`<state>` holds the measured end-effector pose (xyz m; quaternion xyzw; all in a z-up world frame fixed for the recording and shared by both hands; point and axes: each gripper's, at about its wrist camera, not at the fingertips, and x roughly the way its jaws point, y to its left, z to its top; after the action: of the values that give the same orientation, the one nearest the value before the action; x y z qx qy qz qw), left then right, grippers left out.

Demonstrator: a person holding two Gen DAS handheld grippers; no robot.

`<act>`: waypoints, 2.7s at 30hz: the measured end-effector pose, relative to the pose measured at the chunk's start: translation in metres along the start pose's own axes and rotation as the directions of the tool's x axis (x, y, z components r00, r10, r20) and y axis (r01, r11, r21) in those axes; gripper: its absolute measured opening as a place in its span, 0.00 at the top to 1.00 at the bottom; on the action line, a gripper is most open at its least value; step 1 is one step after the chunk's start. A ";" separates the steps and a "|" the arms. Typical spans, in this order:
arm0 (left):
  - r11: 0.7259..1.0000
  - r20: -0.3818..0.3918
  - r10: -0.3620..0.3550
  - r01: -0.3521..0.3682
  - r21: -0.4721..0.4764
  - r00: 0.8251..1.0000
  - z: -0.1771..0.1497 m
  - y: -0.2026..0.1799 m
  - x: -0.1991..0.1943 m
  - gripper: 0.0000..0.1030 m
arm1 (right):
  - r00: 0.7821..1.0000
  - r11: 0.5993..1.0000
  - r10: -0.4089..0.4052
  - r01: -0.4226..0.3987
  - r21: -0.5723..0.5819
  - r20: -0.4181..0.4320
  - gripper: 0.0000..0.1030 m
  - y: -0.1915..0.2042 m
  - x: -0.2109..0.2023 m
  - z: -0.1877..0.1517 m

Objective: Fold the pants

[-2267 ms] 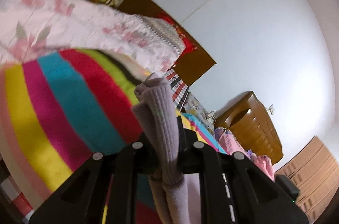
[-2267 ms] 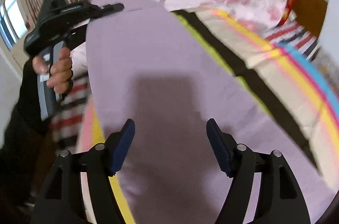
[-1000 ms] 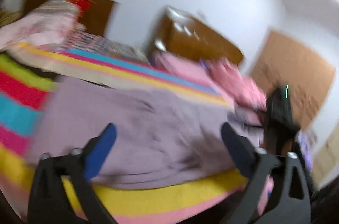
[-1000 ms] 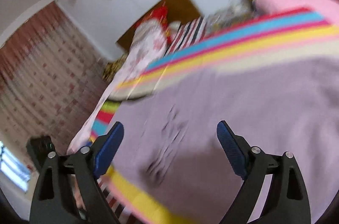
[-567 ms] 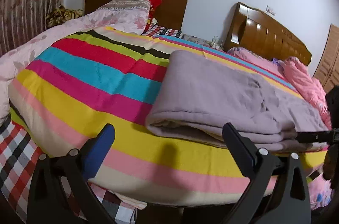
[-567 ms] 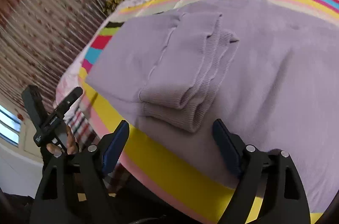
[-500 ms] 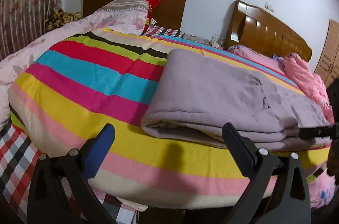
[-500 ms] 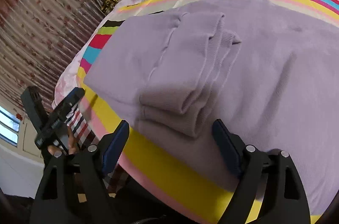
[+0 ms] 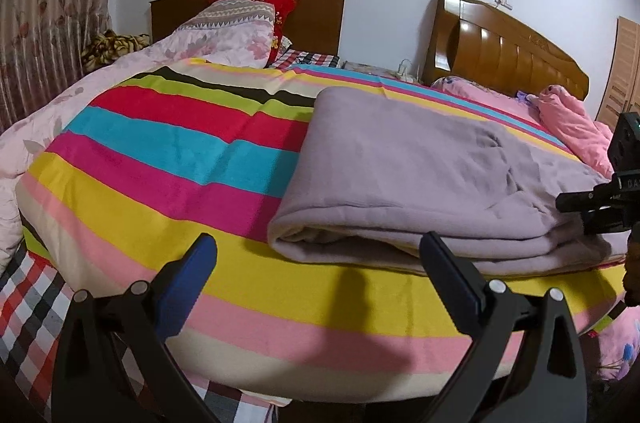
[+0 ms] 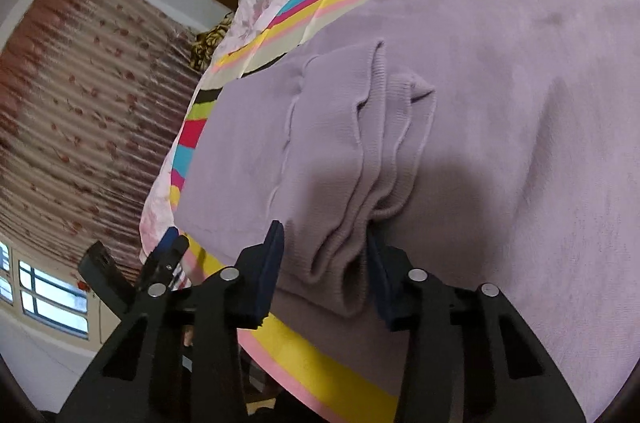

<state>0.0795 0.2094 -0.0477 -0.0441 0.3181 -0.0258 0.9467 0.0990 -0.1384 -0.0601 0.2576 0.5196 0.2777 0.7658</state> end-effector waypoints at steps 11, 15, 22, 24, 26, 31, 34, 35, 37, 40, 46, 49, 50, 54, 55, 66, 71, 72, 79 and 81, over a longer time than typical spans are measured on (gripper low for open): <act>0.999 0.001 0.027 -0.027 0.030 1.000 0.004 0.002 -0.004 0.02 | 0.985 0.985 -0.066 0.090 -0.149 0.161 0.86 0.036 -0.029 -0.003; 0.999 0.001 0.037 -0.037 0.015 0.999 0.003 0.005 -0.005 0.02 | 0.985 0.985 -0.115 0.130 -0.117 0.127 0.86 0.018 -0.015 -0.005; 0.997 -0.049 0.052 -0.050 0.052 0.997 0.002 0.003 -0.002 0.02 | 0.985 0.988 -0.084 0.102 -0.112 0.152 0.86 0.023 -0.019 0.001; 0.998 -0.070 0.005 0.000 0.065 0.998 0.002 -0.005 -0.005 0.02 | 0.986 0.991 -0.046 0.065 -0.114 0.163 0.86 0.031 -0.025 0.009; 0.994 -0.072 -0.058 0.065 0.089 0.996 0.004 -0.020 -0.010 0.02 | 0.986 0.995 0.011 0.007 -0.104 0.169 0.86 0.041 -0.030 0.022; 0.992 -0.070 -0.078 0.085 0.095 0.994 0.011 -0.041 0.001 0.02 | 0.975 0.977 0.071 -0.024 -0.213 0.213 0.86 0.104 -0.049 0.066; 0.998 -0.071 -0.040 0.042 0.036 0.997 0.018 -0.033 0.018 0.02 | 0.972 0.958 0.075 -0.008 -0.288 0.223 0.86 0.139 -0.054 0.078; 0.999 -0.064 -0.032 0.034 0.025 0.997 0.021 -0.030 0.020 0.02 | 0.972 0.947 0.077 -0.002 -0.320 0.223 0.87 0.154 -0.054 0.081; 1.000 -0.046 -0.018 0.017 -0.013 0.999 0.030 -0.020 0.025 0.02 | 0.971 0.932 0.076 0.013 -0.363 0.229 0.87 0.170 -0.053 0.082; 0.990 -0.049 0.078 -0.083 -0.114 0.996 0.038 0.006 0.027 0.02 | 0.965 0.928 0.082 0.017 -0.371 0.249 0.87 0.171 -0.057 0.080; 0.966 -0.111 0.191 -0.207 -0.156 0.975 0.035 0.037 0.028 0.01 | 0.961 0.948 0.089 -0.002 -0.317 0.263 0.96 0.142 -0.062 0.078; 0.957 -0.145 0.234 -0.254 -0.141 0.962 0.025 0.045 0.030 0.01 | 0.948 0.957 0.097 -0.005 -0.288 0.304 0.96 0.127 -0.078 0.080; 0.961 -0.151 0.216 -0.237 -0.145 0.965 0.021 0.048 0.031 0.02 | 0.947 0.959 0.101 -0.011 -0.282 0.306 0.96 0.121 -0.082 0.080; 0.966 -0.140 0.204 -0.222 -0.132 0.969 0.011 0.047 0.030 0.02 | 0.966 0.954 0.018 0.060 -0.293 0.258 0.90 0.099 -0.072 0.059; 0.966 -0.134 0.211 -0.227 -0.122 0.968 0.010 0.046 0.030 0.02 | 0.972 0.952 -0.014 0.085 -0.294 0.235 0.86 0.093 -0.066 0.051; 0.964 -0.109 0.234 -0.245 -0.101 0.966 0.007 0.043 0.027 0.02 | 0.997 0.995 -0.074 0.074 -0.060 0.000 0.81 0.007 -0.006 -0.007; 0.957 -0.077 0.283 -0.287 -0.039 0.956 0.007 0.035 0.026 0.01 | 0.998 0.983 0.055 -0.059 -0.171 -0.029 0.16 0.023 0.002 -0.010; 0.957 -0.070 0.286 -0.288 -0.034 0.956 0.006 0.034 0.026 0.01 | 0.997 0.978 0.065 -0.073 -0.195 -0.048 0.11 0.030 0.004 -0.013; 0.966 -0.072 0.246 -0.251 -0.069 0.967 0.006 0.041 0.026 0.01 | 0.995 0.997 0.053 -0.057 -0.049 -0.084 0.09 0.026 0.016 0.005; 0.966 -0.066 0.242 -0.247 -0.072 0.968 0.005 0.041 0.026 0.01 | 0.992 0.996 0.078 -0.081 -0.035 -0.100 0.24 0.030 0.022 0.009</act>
<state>0.1046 0.2485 -0.0634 -0.0416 0.3487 0.1028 0.9307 0.1091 -0.1029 -0.0514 0.2491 0.5407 0.3305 0.7324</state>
